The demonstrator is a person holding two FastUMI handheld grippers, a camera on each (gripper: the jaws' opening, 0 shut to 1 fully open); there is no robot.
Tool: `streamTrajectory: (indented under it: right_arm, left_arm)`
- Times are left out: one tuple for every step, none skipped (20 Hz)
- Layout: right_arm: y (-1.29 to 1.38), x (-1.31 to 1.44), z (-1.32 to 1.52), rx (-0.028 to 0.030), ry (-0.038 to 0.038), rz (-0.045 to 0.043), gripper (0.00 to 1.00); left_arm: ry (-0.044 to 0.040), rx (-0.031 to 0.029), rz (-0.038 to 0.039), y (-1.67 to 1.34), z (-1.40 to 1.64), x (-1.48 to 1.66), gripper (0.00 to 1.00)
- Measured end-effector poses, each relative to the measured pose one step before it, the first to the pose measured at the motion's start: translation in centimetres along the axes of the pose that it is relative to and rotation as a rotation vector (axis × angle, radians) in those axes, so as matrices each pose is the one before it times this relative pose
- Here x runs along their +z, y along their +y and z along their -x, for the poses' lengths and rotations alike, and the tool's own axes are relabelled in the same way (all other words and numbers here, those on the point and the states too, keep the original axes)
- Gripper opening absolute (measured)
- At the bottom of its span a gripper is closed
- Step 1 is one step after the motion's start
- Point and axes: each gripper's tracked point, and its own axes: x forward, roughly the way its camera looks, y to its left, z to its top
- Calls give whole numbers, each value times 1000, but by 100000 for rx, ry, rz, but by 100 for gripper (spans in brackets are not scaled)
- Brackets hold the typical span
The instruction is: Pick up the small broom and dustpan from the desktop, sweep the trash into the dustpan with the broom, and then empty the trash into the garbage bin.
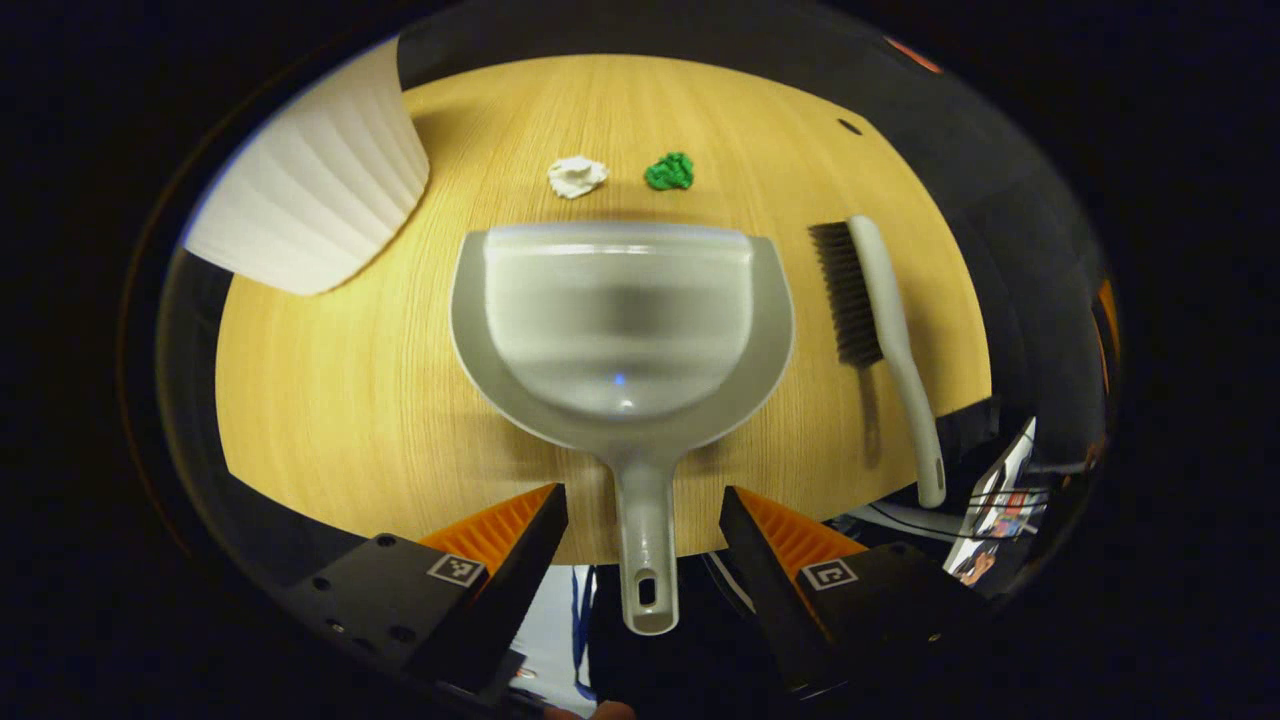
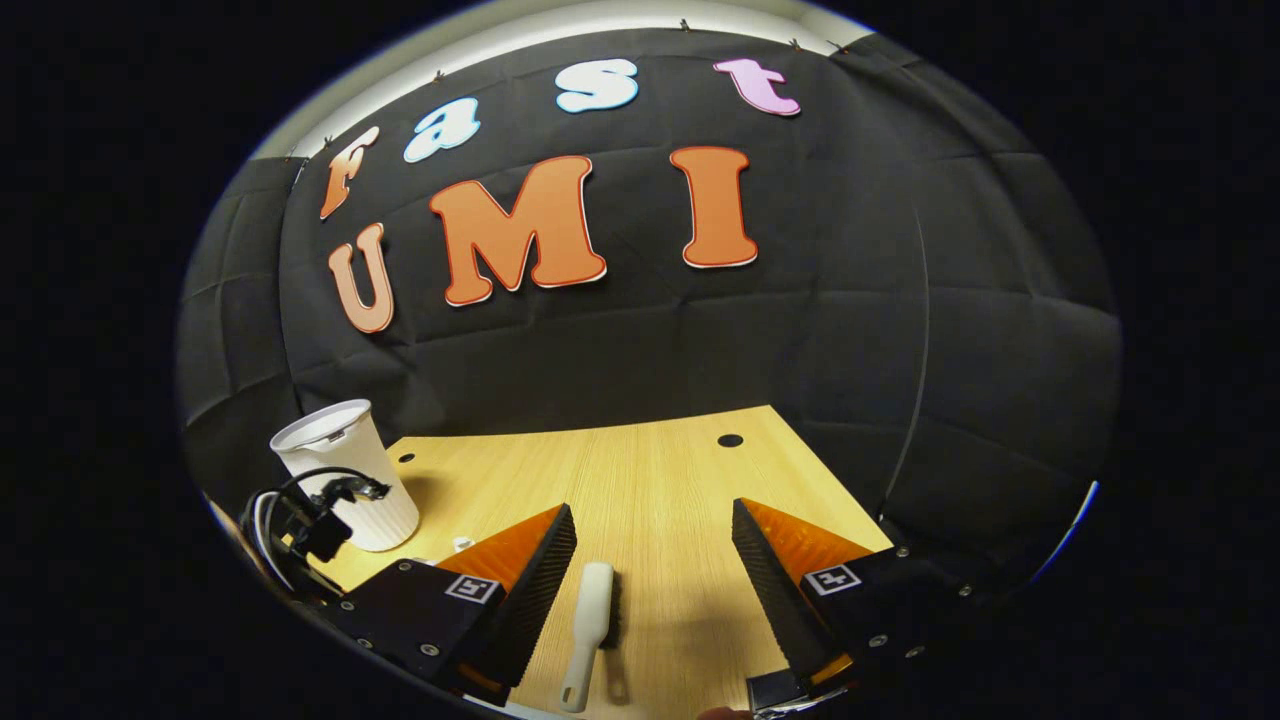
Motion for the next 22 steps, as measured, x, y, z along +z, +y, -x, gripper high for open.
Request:
streamTrajectory:
  right_arm:
    - [-197,-122,-41,-454,219,240,95]
    - [-161,-13,-39,-261,-28,372,94]
    - [-217,-43,-22,-394,12,102,95]
    - [-134,-26,-142,-166,351,-288,95]
    - [-211,-246,-154,-51,740,-605,94]
    - [-127,-171,-149,-41,1019,-689,94]
    - [90,-124,-228,-206,1003,-608,95]
    - [32,10,-242,107,720,-571,95]
    - [238,23,-94,489,401,-154,95]
    - [262,169,-80,482,-85,492,95]
    - [137,213,-59,207,-207,769,94]
    - [186,81,-24,348,-287,650,95]
    - [222,147,22,457,-190,275,94]
    - [315,122,-129,291,120,25,94]
    - [115,-138,-76,341,847,-144,94]
    - [267,-141,-131,888,759,-218,95]
    - [272,-325,-56,865,1329,-268,94]
    - [273,-530,-102,1208,1832,-379,94]
    - [292,-659,-242,1088,2873,-386,95]
    - [413,-1053,-370,1323,4942,-423,95]
    - [480,-1144,-605,1943,5556,97,95]
    - [321,-1659,-606,2003,6880,637,94]
  left_arm:
    - [2903,510,3059,80,-586,120,98]
    - [2407,569,1330,136,-298,189,98]
    - [1299,1637,-708,-113,-544,84,98]
    - [-19,2016,-1176,92,-500,250,99]
    - [523,888,-1206,-71,-184,283,98]
    - [560,173,-206,-39,-214,110,98]
    - [753,-313,144,-313,-16,-92,96]
    - [543,245,-33,-186,75,22,95]
    - [481,985,-163,104,-25,4,88]
    - [-263,25,0,-64,10,28,83]
    - [-796,-416,353,-211,6,248,72]
    - [63,177,-354,172,-107,-64,64]
    - [316,712,32,91,114,76,53]
    - [535,963,285,136,-138,-105,53]
    - [84,163,774,89,-249,-270,51]
    - [564,-182,382,98,-180,-78,48]
    - [-561,-302,-216,0,-49,92,41]
    - [-2503,602,-521,83,-262,182,39]
    - [-1409,1357,-1730,105,-259,40,35]
    - [-1269,847,-1462,58,-11,215,33]
    - [-2033,-59,-831,-87,-104,232,31]
    - [-852,-468,-312,-49,137,13,31]
